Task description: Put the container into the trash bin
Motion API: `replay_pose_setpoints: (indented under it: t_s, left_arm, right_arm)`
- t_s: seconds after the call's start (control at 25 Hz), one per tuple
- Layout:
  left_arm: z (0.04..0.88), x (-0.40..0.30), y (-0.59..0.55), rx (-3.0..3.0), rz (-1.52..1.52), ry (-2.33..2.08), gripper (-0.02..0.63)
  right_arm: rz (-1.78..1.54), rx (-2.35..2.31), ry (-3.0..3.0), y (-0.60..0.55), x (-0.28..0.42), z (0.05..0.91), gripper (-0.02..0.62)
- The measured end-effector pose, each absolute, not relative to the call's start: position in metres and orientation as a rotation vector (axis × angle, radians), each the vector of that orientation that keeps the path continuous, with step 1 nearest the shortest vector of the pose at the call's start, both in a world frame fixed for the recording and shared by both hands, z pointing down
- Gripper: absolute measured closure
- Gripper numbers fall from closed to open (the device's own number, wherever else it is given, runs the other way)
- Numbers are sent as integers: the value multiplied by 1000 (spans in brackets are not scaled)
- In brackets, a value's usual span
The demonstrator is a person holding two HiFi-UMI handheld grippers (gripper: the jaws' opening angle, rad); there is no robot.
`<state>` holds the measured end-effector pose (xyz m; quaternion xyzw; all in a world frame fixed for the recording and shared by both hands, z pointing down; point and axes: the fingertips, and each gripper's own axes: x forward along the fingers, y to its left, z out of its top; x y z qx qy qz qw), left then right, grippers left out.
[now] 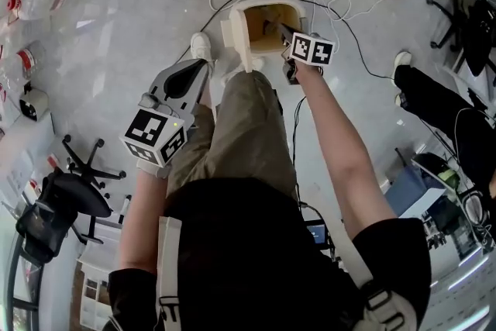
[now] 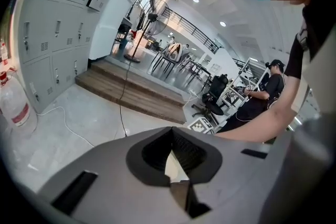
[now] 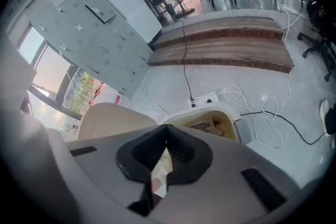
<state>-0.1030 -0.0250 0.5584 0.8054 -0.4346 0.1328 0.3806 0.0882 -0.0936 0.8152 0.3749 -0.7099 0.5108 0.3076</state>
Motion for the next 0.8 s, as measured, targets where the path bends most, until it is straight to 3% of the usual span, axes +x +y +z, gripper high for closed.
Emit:
replay_pose_setpoints:
  t_s: [0.8]
  left_arm:
    - [483,-19,-28,2253,300,-933,598]
  right_arm:
    - [1331,1233,-2167,-53,140,598,580]
